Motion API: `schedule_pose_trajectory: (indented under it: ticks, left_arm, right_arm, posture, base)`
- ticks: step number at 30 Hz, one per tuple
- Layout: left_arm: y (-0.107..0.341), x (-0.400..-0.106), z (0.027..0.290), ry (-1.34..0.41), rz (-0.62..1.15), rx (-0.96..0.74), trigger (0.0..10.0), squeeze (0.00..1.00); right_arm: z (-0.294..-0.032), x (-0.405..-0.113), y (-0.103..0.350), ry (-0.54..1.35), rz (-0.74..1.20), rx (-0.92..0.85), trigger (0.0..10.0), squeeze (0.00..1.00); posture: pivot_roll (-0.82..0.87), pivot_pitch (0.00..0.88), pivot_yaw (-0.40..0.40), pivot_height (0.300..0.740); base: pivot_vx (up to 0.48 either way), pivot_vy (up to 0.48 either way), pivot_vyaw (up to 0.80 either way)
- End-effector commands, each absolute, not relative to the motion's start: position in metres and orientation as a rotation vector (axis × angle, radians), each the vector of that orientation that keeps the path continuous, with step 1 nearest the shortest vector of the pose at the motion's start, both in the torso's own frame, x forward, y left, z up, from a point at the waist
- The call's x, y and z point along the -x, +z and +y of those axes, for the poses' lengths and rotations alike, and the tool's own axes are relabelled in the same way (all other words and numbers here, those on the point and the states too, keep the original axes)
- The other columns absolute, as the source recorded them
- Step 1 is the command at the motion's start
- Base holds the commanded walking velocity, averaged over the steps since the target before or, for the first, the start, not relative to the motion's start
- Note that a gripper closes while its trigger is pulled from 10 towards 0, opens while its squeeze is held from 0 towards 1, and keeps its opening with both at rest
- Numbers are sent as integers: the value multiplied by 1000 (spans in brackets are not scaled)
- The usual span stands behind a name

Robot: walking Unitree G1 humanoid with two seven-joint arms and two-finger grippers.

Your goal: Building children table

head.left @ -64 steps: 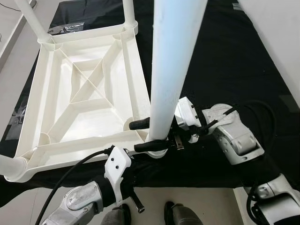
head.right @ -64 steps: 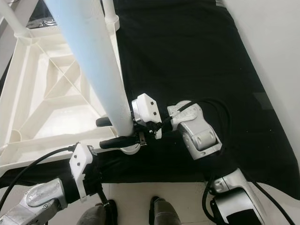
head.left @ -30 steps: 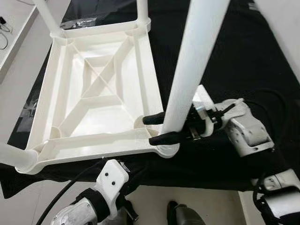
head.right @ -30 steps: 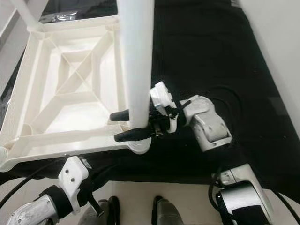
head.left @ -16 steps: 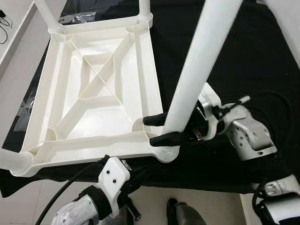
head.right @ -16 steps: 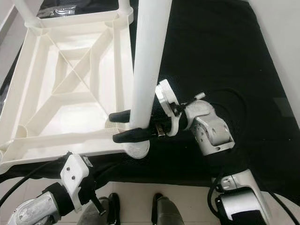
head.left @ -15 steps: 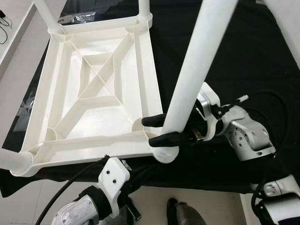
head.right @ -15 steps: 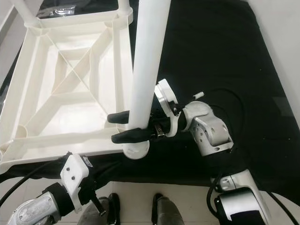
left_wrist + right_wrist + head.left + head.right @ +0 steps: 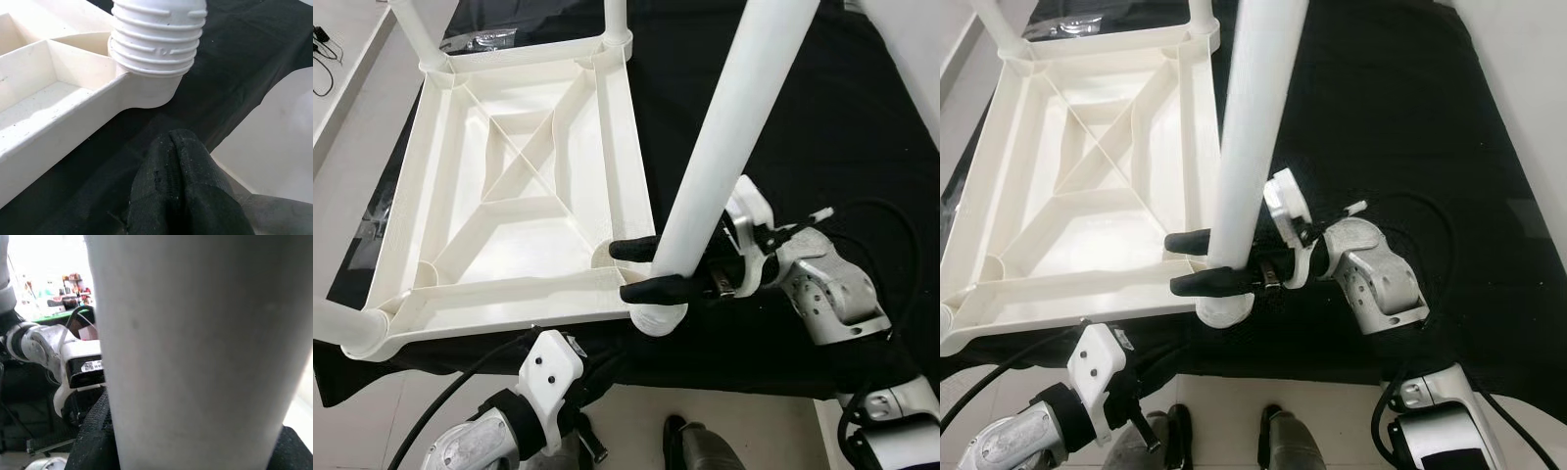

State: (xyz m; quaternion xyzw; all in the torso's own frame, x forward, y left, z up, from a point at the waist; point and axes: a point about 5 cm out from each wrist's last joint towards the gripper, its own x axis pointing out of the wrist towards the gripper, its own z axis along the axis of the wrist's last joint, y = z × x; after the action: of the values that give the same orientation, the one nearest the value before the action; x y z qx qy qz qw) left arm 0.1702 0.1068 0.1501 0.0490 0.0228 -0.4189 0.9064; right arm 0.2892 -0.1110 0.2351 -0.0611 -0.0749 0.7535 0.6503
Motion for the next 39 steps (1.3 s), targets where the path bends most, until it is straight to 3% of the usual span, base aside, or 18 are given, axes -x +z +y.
schedule_pose_trajectory:
  ticks: [1,20,29,39]
  left_arm:
    - [145,-167,107,-874,74,-90,10000,0]
    - [146,-167,106,-881,71,-92,10000,0]
    - [147,-167,106,-879,69,-92,10000,0]
    - [146,-167,105,-880,68,-91,10000,0]
  right_arm:
    - [-112,-290,215,1683,-60,165,10000,0]
    - [-114,-303,203,1526,-18,339,10000,0]
    - [-110,-294,201,1599,-21,573,10000,0]
    - [-106,-296,212,1602,-46,533,10000,0]
  posture:
    - [131,296,47,740]
    - [131,300,47,740]
    - [129,306,43,740]
    - [128,306,40,740]
  base:
    - [0,0,0]
    - [0,0,0]
    - [0,0,0]
    - [0,0,0]
